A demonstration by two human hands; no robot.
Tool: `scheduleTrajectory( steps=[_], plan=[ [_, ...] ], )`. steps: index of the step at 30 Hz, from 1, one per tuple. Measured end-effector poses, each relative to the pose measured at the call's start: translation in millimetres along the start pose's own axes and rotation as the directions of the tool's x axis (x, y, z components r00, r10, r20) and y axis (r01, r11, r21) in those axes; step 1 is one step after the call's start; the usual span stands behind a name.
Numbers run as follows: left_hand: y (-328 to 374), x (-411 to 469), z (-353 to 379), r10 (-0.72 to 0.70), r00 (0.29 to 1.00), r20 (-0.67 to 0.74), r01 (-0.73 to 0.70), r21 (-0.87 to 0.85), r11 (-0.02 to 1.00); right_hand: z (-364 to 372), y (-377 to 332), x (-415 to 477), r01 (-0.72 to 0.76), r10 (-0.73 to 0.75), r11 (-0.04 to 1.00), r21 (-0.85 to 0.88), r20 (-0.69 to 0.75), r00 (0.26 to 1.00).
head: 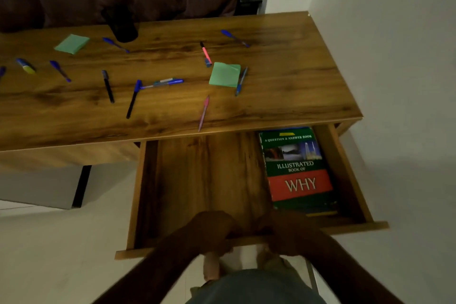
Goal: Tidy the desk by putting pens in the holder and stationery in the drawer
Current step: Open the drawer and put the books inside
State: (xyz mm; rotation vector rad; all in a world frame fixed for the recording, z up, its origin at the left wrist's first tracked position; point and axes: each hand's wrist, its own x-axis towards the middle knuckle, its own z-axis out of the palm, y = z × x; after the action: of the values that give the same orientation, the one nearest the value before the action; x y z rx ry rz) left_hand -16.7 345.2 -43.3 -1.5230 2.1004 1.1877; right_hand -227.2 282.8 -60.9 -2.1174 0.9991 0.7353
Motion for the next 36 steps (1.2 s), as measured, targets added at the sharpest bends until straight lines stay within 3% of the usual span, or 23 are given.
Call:
scheduleTrajectory(
  steps=[3,15,26,32,36],
  plan=[
    [-3.5,-3.9,9.4,0.046,0.996,-0.082,-0.043,0.044,0.998,8.7,-6.2,-4.2,-0.039,0.032,0.998,-0.041,-0.155,0.987],
    [-13.2,6.6,3.6,0.049,0.979,-0.198,-0.025,0.123,0.992,2.2,-28.6,-7.8,-0.167,0.166,0.986,0.025,-0.326,0.93],
    [-32.3,26.9,-38.8,-0.026,0.955,-0.294,0.07,0.143,0.987,-37.6,-23.8,24.8,-0.131,0.133,0.991,0.034,-0.417,0.899],
    [-39.8,34.5,-61.6,-0.124,0.925,-0.358,0.174,0.109,0.979,-61.4,-15.7,46.1,-0.066,0.089,0.996,0.06,-0.579,0.81],
    [-37.2,37.4,-70.1,-0.127,0.81,-0.573,0.307,0.229,0.924,-75.1,-13.6,54.9,-0.141,0.083,0.99,-0.022,-0.716,0.694]
  ],
)
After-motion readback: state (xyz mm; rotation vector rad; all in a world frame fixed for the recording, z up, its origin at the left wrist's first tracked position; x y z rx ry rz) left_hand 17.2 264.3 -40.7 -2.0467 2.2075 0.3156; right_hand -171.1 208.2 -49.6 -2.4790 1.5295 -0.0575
